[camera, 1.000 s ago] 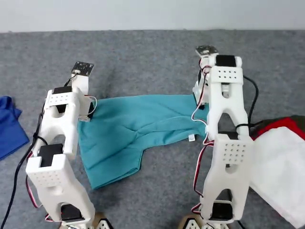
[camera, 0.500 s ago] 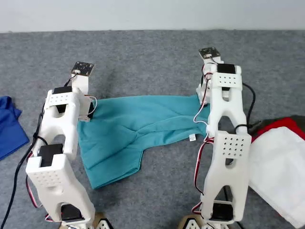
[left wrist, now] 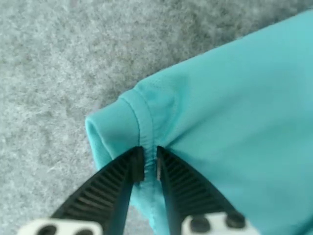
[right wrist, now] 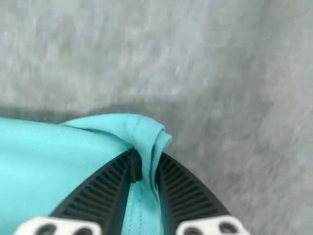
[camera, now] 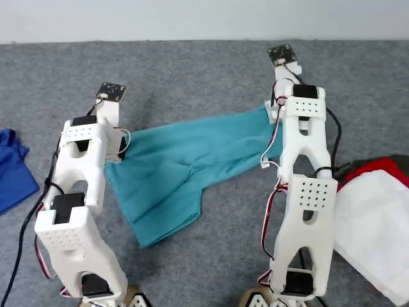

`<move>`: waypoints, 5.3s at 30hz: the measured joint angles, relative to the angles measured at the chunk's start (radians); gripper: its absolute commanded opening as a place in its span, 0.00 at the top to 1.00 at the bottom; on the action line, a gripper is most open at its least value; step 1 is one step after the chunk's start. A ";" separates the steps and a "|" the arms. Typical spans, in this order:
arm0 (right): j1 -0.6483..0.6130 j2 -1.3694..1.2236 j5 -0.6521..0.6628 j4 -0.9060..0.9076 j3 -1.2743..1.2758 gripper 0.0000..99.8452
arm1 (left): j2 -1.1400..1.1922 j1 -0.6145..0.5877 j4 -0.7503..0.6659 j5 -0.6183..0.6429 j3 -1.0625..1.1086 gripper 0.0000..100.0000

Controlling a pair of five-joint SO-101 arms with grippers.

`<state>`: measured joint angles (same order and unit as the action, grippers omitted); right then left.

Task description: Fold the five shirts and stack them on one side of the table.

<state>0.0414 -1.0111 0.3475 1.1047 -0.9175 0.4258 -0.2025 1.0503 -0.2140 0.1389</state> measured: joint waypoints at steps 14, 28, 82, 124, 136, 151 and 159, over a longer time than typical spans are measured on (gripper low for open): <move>0.026 0.023 0.003 0.361 -0.261 0.75 | 0.000 0.000 0.000 0.000 0.000 0.95; -0.058 0.253 -0.046 0.649 0.072 0.75 | 0.000 0.000 0.000 0.000 0.000 0.95; -0.164 0.358 -0.083 -0.276 0.568 0.75 | 0.000 0.000 0.000 0.000 0.000 0.95; -0.017 0.307 -0.021 -0.296 0.574 0.75 | 0.000 0.000 0.000 0.000 0.000 0.95; -0.017 0.014 -0.028 -0.408 0.252 0.75 | 0.000 0.000 0.000 0.000 0.000 0.95; -0.006 -0.121 -0.026 0.434 -0.692 0.75 | -0.038 0.018 0.141 0.081 -0.035 0.95; 0.000 -0.106 0.012 0.649 -0.730 0.75 | -0.298 0.127 0.450 0.080 -0.058 0.95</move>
<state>0.0414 -1.1170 0.3598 1.7538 -1.6479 0.1281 -0.0752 1.4998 -0.1343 0.0806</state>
